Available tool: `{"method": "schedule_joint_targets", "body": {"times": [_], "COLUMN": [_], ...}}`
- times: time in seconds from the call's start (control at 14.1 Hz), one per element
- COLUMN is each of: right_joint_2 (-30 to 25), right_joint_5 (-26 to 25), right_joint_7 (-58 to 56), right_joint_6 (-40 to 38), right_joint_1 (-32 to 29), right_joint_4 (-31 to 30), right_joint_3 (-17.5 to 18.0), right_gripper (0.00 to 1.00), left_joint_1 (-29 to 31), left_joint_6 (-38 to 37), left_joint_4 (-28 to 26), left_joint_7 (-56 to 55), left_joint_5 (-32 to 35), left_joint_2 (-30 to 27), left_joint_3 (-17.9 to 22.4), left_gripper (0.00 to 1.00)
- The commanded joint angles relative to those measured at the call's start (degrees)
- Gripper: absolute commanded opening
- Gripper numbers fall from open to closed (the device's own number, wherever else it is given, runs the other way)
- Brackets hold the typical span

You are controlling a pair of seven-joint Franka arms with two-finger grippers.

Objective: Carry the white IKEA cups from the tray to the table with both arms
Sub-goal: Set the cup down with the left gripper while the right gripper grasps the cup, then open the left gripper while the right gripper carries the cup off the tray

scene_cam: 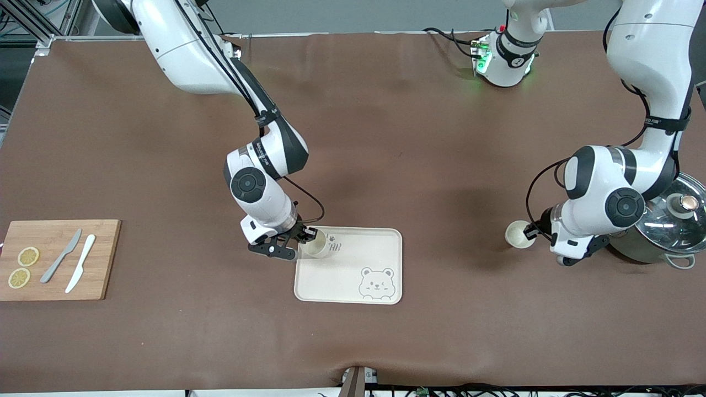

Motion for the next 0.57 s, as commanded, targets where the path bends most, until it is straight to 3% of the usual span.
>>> {"method": "schedule_joint_targets", "body": {"times": [0.0, 0.28, 0.5], "right_joint_2": [-0.23, -2.51, -8.91], "right_joint_5": [-0.69, -2.69, -4.29], "right_joint_7": [0.79, 0.53, -7.16], "right_joint_6": [-2.76, -25.40, -29.59], "right_joint_1": [0.21, -0.58, -3.21], "right_joint_4": [2.03, 10.98, 5.66], "right_joint_3": [-0.39, -2.22, -3.38], "right_gripper": [0.00, 0.00, 0.00], "left_joint_1": [0.38, 0.12, -0.32], "left_joint_6": [-0.27, -4.83, -11.85], "left_joint_4": [1.41, 4.30, 10.09], "left_joint_7": [-0.08, 0.10, 0.18], "left_joint_5": [0.85, 1.28, 1.11], "left_joint_2": [-0.38, -4.86, -4.96], "left_joint_3": [-0.47, -0.55, -0.55], "left_gripper": [1.00, 1.00, 1.00]}}
